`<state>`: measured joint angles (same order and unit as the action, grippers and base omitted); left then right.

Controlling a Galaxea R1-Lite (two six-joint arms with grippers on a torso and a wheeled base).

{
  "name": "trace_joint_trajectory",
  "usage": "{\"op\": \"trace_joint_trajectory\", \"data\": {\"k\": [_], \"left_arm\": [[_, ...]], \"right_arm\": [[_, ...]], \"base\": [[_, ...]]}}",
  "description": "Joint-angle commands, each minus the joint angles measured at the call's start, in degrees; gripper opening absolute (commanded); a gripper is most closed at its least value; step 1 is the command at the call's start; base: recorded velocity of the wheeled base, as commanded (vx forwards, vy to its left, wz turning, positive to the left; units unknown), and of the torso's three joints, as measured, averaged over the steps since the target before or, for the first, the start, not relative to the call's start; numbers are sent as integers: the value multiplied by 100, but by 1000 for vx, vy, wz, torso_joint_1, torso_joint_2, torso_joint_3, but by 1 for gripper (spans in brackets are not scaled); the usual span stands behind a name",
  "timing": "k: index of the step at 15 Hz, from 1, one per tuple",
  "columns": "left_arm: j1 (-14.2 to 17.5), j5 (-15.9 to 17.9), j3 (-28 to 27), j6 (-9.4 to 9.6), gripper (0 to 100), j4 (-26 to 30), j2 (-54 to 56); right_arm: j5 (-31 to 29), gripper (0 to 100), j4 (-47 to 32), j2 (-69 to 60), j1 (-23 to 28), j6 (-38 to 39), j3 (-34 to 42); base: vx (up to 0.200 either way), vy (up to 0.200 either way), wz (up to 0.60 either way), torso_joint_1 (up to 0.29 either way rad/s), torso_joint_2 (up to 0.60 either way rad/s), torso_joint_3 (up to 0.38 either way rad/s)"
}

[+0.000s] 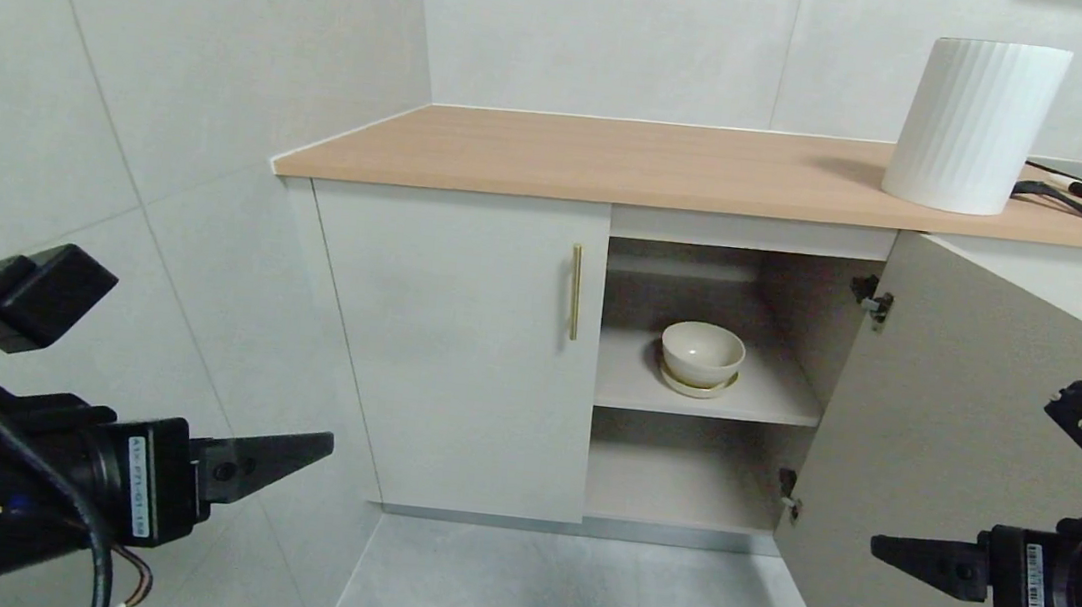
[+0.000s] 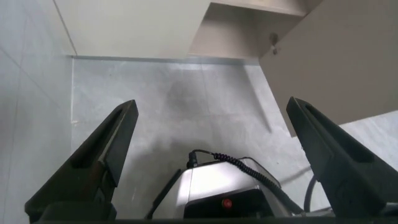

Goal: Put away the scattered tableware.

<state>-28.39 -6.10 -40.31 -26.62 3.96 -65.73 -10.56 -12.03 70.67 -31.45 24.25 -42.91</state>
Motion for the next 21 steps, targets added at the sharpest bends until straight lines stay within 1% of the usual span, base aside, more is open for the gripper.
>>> {"op": "trace_joint_trajectory", "data": {"k": [1, 6, 9, 10, 14, 16, 18, 19, 21], "left_arm": [[0, -6, -3, -1, 100, -1, -19], [0, -14, -3, 8, 100, -1, -19], [0, -14, -3, 8, 100, -1, -19], [0, -14, -3, 8, 100, -1, -19], [0, -14, -3, 8, 100, -1, -19], [0, -14, -3, 8, 100, -1, -19], [0, -14, 6, 8, 100, -1, -10], [0, -6, 6, 8, 100, -1, -10], [0, -6, 6, 8, 100, -1, -10]], "right_arm": [[1, 100, -1, 26, -10, 1, 2], [1, 100, -1, 8, -1, 1, 2], [1, 100, -71, 0, -1, 1, 11], [1, 100, -273, -18, -1, -25, -24], [1, 100, -528, -44, -1, -140, -33], [-8, 100, -809, -88, 7, -175, -103], [-8, 100, -1504, -317, 25, -421, -288], [-8, 100, -1978, -449, 60, -482, -481], [-96, 100, -2585, -563, 350, -500, -842]], "base": [[0, 0, 0, 0, 0, 0], [0, 0, 0, 0, 0, 0], [0, -200, 0, 1, 2, 4], [0, -200, 0, 12, -2, -7], [0, -200, 0, 3, 4, 1], [0, -200, 0, 0, -2, 5], [0, 0, 0, 0, 0, 0], [0, 0, 0, 0, 0, 0], [0, 0, 0, 0, 0, 0]]}}
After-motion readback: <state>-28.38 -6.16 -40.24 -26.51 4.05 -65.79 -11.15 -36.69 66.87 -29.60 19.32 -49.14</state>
